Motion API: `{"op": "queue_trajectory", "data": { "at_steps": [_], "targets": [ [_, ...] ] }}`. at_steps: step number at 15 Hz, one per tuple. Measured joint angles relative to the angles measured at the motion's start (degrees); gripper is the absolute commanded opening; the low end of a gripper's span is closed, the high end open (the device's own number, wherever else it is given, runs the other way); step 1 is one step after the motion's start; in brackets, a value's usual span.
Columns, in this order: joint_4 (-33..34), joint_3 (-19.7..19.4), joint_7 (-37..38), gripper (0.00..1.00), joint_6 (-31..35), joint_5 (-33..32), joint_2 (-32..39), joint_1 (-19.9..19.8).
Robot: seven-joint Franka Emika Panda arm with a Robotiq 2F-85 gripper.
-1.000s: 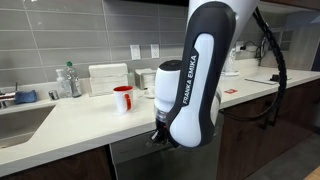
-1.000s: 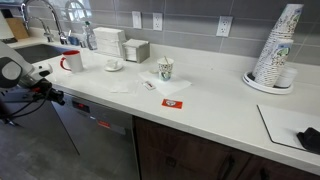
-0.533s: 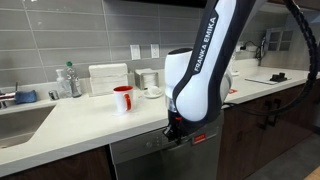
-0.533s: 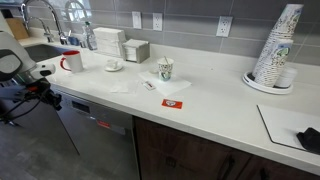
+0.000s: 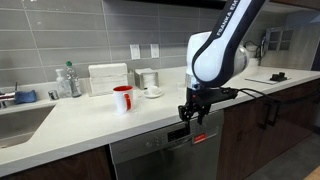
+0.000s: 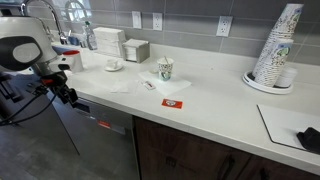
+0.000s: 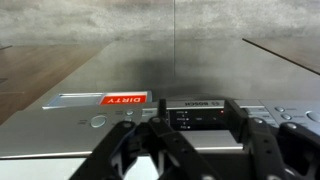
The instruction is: Press a button on the left side of the oven
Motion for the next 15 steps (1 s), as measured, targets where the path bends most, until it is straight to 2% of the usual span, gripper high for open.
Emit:
{"op": "queue_trajectory", "data": {
  "at_steps": [1, 3, 5, 7, 9, 12, 13, 15],
  "targets": [
    [0.1, -0.7, 1.3, 0.99, -1.3, -2.2, -2.1, -1.3],
    [0.3, -0.6, 5.0, 1.00, -3.9, -7.3, -6.5, -4.8],
    [0.7, 1.5, 9.5, 1.00, -7.6, -12.6, -11.7, -9.4],
    [1.0, 6.0, 14.5, 1.00, -13.6, -16.5, -17.7, -14.7],
    [1.3, 11.8, 18.4, 1.00, -22.1, -17.6, -24.3, -19.4],
    [1.4, 23.8, 26.5, 1.00, -34.3, -15.6, -31.5, -27.9],
    [1.4, 25.9, 27.9, 1.00, -35.8, -15.4, -33.1, -29.2],
    [1.1, 26.9, 28.7, 1.00, -36.7, -15.4, -34.8, -30.2]
  ]
}}
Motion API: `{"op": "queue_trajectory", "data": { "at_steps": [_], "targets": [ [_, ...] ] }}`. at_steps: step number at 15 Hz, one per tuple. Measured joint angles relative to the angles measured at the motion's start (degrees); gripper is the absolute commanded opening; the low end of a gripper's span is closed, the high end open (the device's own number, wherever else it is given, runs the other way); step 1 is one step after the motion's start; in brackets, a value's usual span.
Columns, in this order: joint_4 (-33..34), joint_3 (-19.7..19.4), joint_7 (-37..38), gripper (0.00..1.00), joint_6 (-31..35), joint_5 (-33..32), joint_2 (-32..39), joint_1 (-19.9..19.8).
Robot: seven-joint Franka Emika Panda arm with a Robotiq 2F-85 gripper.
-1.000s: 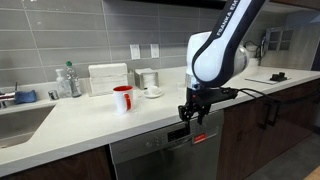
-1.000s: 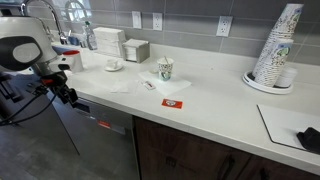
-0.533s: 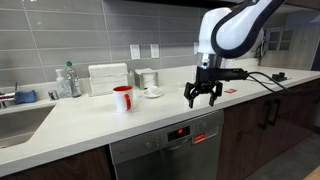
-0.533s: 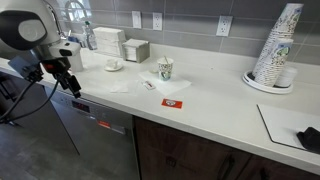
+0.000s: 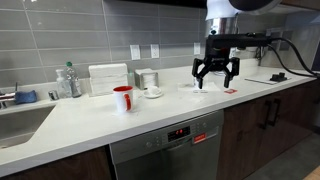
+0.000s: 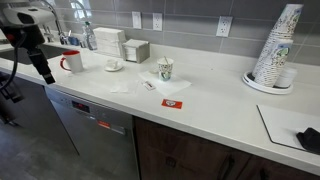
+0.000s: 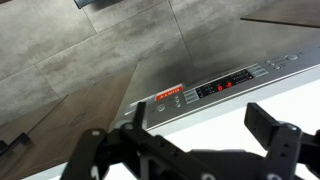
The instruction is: Press a button on the left side of the oven
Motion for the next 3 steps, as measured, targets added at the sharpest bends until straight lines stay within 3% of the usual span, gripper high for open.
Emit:
{"op": "queue_trajectory", "data": {
  "at_steps": [3],
  "targets": [
    [-0.3, 0.0, 0.1, 1.00, 0.0, 0.0, 0.0, -0.2]
  ]
}}
